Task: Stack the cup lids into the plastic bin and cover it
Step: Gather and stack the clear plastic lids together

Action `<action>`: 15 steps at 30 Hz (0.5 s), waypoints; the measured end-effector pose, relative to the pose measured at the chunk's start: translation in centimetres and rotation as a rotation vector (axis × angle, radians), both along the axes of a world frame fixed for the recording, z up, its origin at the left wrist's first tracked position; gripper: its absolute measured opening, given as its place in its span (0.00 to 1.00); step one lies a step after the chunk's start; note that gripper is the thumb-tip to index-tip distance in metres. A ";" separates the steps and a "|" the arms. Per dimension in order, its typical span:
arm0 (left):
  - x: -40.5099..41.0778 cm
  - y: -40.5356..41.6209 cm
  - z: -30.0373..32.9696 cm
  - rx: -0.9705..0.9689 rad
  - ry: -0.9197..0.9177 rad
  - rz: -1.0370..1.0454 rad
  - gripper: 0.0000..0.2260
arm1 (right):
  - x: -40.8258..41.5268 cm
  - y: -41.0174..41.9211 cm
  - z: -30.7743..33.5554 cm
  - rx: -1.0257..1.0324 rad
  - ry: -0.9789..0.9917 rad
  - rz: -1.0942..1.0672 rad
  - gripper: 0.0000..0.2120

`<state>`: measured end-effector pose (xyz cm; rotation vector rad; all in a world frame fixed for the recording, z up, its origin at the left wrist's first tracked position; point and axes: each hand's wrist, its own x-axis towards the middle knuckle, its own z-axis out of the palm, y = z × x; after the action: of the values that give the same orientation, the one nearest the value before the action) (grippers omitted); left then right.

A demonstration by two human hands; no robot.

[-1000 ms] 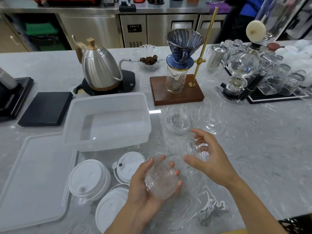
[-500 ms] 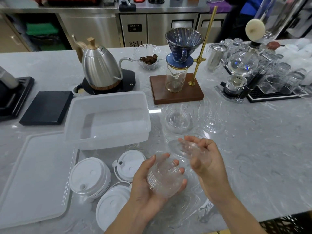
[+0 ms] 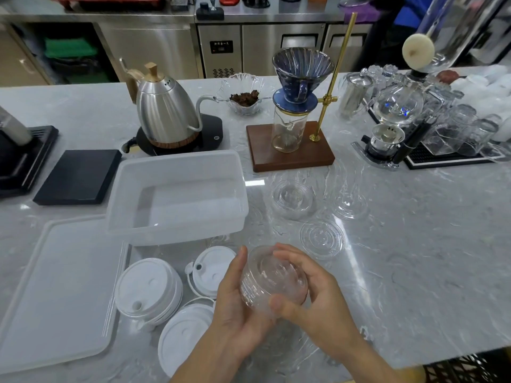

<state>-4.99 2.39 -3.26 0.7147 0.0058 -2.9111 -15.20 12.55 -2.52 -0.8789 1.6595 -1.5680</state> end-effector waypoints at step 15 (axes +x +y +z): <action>0.6 0.3 0.4 -0.004 0.078 0.019 0.29 | -0.2 0.1 -0.1 0.123 0.212 0.145 0.24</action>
<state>-4.41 2.71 -2.82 0.5965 0.0151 -2.9184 -15.43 12.62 -2.66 -1.1046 1.7749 -1.2980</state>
